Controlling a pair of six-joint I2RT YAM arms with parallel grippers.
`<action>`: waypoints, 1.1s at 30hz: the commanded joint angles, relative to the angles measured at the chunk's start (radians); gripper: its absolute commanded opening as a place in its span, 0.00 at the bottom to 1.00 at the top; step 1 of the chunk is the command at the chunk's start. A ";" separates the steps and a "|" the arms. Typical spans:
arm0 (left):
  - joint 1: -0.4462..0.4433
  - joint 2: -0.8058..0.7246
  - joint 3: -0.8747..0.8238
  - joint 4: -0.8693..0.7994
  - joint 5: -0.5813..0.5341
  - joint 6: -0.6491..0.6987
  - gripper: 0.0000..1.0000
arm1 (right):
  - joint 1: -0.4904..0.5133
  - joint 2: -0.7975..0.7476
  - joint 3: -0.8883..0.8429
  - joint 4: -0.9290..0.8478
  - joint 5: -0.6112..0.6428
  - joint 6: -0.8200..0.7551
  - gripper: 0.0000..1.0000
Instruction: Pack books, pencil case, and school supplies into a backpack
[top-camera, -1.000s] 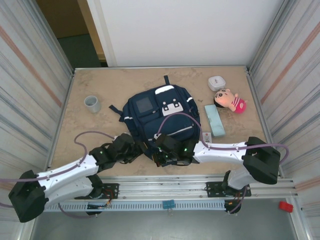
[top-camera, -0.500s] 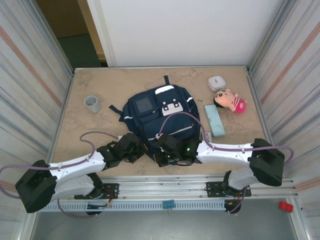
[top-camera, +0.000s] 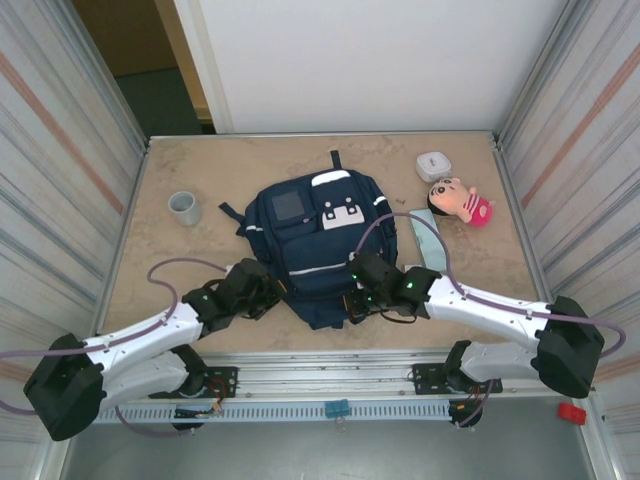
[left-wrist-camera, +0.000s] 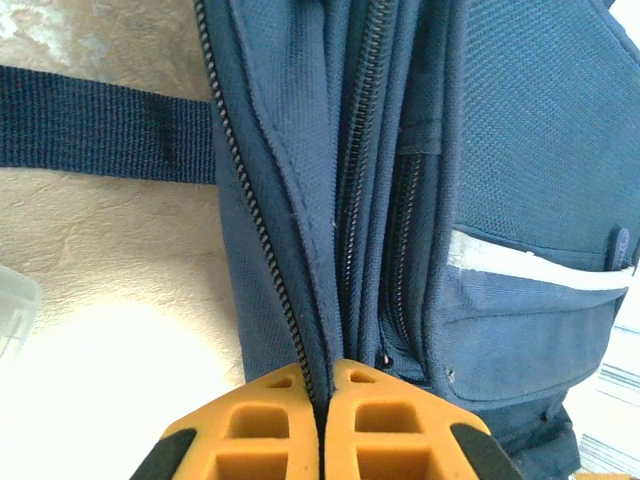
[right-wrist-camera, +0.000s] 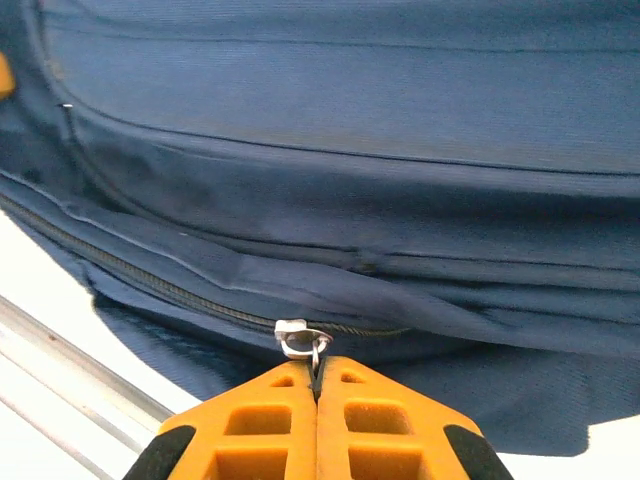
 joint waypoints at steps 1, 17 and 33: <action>0.019 -0.003 0.049 -0.035 -0.046 0.053 0.00 | -0.022 -0.018 -0.026 -0.021 -0.055 -0.040 0.01; 0.019 -0.005 0.053 -0.026 -0.033 0.074 0.00 | -0.031 0.082 -0.007 0.024 -0.047 -0.065 0.05; 0.316 -0.062 0.186 -0.187 0.072 0.394 0.21 | -0.075 -0.086 -0.035 0.103 -0.198 -0.069 0.00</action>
